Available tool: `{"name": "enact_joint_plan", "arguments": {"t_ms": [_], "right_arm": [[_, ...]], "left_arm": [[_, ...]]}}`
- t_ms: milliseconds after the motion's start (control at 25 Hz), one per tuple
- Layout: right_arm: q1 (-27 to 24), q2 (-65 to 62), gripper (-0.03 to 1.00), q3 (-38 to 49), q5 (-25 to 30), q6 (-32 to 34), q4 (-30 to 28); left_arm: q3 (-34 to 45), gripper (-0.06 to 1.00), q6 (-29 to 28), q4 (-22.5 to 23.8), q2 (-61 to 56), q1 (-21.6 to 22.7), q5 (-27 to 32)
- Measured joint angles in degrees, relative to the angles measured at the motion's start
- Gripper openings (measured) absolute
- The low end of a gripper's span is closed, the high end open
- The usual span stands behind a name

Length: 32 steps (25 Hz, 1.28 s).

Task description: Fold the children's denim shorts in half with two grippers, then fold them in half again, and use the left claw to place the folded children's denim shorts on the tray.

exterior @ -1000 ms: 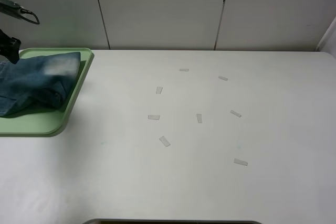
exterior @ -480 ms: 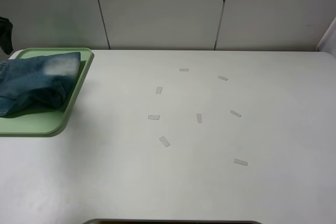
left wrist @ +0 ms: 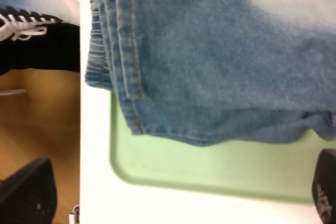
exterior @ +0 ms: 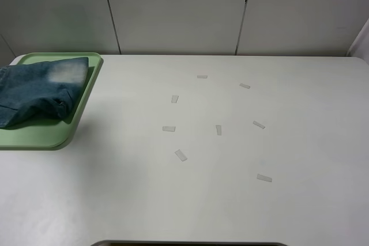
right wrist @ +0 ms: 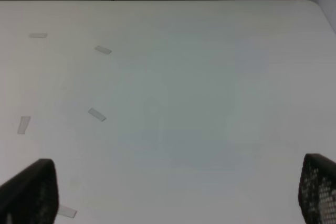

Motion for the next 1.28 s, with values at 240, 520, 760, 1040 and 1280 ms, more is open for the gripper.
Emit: {"name": "enact_joint_plan", "arguments": {"t_ms": [240,520,760,1040,1280], "right_arm": [[0.0,0.0,0.69,0.0,0.0,0.0,0.0],[0.0,0.0,0.69,0.0,0.0,0.0,0.0],[0.0,0.0,0.69,0.0,0.0,0.0,0.0],[0.0,0.0,0.69,0.0,0.0,0.0,0.0],[0.0,0.0,0.69,0.0,0.0,0.0,0.0]], "left_arm": [[0.0,0.95,-0.29,-3.36,-7.39,0.0,2.33],[2.31,0.95,-0.29,-7.44,-16.49,0.0,2.35],[17.21,0.95,-0.29,-7.61,-29.95,0.0,2.35],[31.97,0.94,-0.29,-7.68,-43.35,0.0,2.35],[42.16,0.94,-0.29,-9.79,-55.05,0.0,2.35]]}}
